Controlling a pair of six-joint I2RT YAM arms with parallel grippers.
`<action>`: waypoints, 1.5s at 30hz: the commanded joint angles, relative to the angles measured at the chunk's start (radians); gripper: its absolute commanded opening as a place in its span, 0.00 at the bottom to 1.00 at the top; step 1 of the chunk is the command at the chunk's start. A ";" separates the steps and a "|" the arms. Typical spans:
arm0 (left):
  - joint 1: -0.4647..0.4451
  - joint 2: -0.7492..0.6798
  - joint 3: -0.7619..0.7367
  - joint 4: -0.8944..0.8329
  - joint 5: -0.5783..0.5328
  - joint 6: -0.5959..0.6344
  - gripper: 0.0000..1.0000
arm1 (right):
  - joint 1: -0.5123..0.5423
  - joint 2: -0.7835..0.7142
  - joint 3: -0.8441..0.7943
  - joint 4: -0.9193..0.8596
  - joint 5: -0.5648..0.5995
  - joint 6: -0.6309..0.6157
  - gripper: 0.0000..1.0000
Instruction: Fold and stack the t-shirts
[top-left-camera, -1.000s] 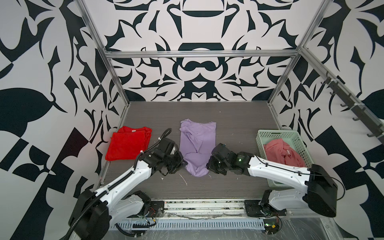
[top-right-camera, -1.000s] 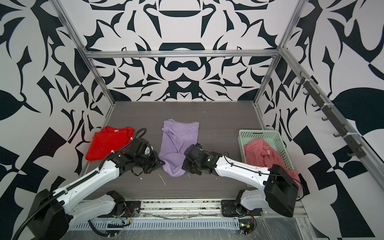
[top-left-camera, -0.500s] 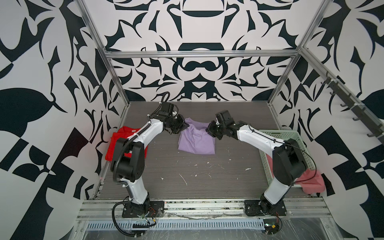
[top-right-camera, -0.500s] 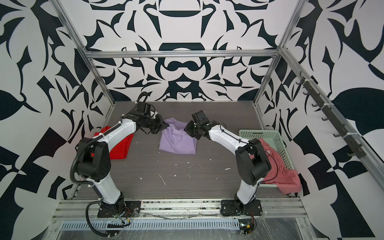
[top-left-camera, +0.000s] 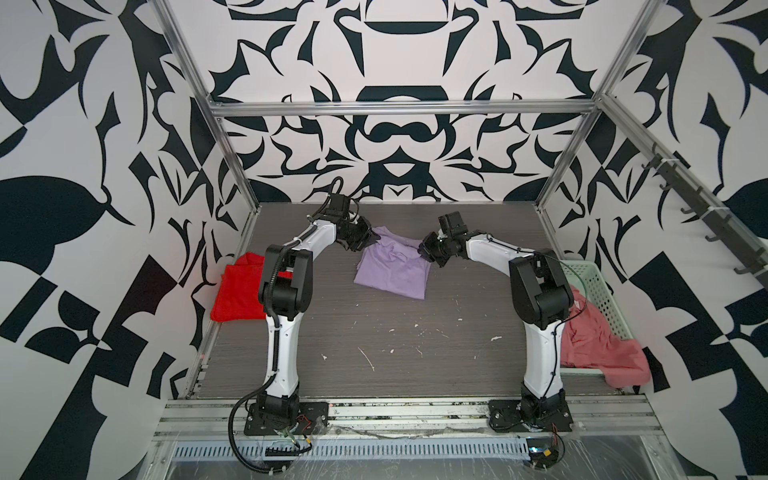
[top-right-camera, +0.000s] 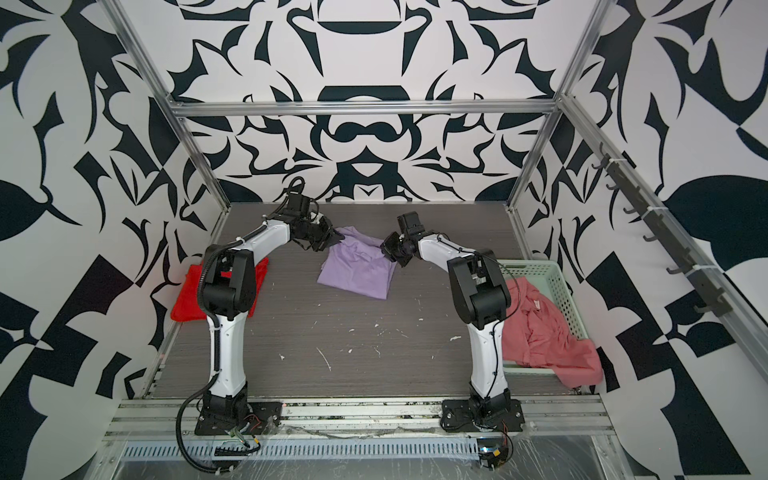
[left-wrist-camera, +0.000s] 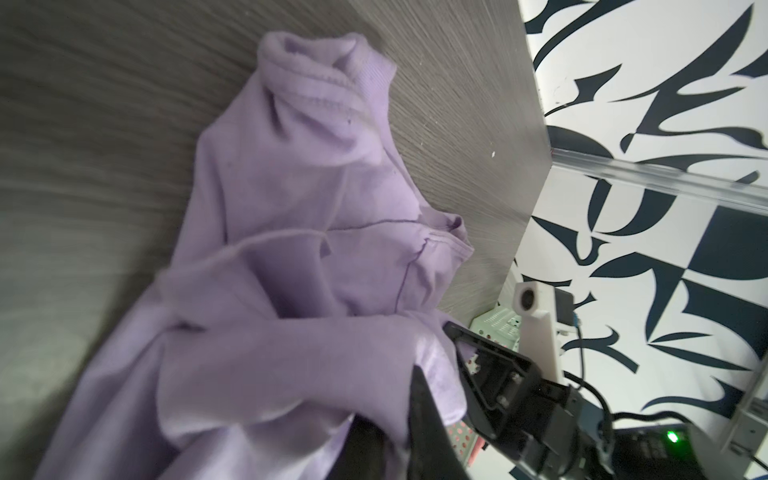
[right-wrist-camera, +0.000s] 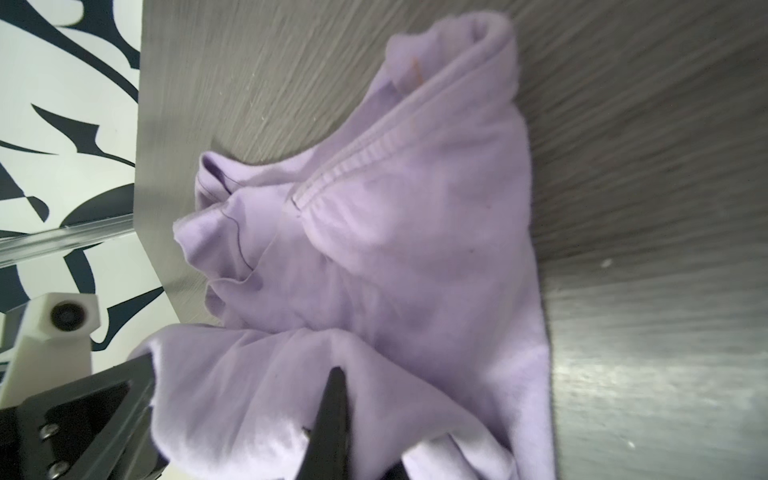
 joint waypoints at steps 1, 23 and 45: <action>0.011 0.027 0.056 0.064 0.046 -0.027 0.25 | -0.030 -0.062 0.029 0.061 0.012 0.002 0.06; 0.028 -0.218 -0.130 0.016 -0.072 0.207 0.71 | 0.048 -0.144 0.067 -0.080 0.207 -0.186 0.46; -0.030 0.168 0.152 0.084 -0.201 0.077 0.75 | -0.028 0.107 0.184 -0.037 0.247 -0.140 0.39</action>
